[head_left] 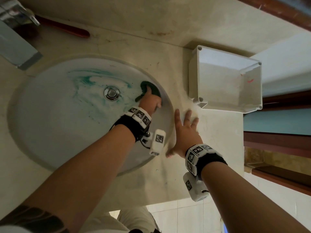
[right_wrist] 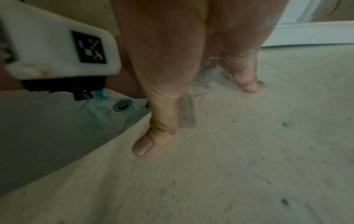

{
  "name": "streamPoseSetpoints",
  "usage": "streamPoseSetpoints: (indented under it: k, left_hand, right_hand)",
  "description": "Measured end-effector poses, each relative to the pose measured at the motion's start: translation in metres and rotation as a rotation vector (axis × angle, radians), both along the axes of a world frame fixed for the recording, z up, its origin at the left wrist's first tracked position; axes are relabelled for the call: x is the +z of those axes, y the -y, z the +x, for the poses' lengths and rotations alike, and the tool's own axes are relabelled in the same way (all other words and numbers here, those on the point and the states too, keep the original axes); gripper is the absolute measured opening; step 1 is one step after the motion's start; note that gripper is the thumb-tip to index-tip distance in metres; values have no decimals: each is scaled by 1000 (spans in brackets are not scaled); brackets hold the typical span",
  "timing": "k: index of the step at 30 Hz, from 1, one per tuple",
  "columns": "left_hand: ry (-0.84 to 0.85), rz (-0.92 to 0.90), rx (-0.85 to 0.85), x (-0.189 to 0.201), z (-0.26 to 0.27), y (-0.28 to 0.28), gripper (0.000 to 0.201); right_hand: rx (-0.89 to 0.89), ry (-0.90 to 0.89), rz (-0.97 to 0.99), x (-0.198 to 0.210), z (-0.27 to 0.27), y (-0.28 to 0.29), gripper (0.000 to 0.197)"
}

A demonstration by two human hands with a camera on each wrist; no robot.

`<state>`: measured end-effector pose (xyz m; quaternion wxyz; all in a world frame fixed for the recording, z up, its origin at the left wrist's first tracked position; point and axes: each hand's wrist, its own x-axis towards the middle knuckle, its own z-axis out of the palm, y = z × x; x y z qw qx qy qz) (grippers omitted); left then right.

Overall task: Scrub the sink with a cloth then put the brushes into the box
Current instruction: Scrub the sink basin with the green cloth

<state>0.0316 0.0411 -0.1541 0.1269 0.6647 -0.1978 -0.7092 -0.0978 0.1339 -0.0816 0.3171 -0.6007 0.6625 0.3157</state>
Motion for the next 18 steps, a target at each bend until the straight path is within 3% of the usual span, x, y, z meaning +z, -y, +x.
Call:
streamPoseSetpoints:
  k: [2, 7, 10, 15, 18]
  left_hand:
    - [67, -22, -90, 10, -9, -3, 101]
    - [230, 5, -372, 1, -1, 12, 102]
    - [277, -23, -389, 4, 1, 8, 100]
    - [113, -137, -273, 8, -19, -45, 84]
    - [60, -137, -345, -1, -24, -63, 82]
  right_hand:
    - [4, -9, -4, 0, 0, 0, 160]
    - [14, -14, -8, -2, 1, 0, 160]
    - [22, -21, -9, -2, 1, 1, 159]
    - [49, -45, -6, 0, 1, -1, 158]
    - [91, -79, -27, 2, 1, 0, 160]
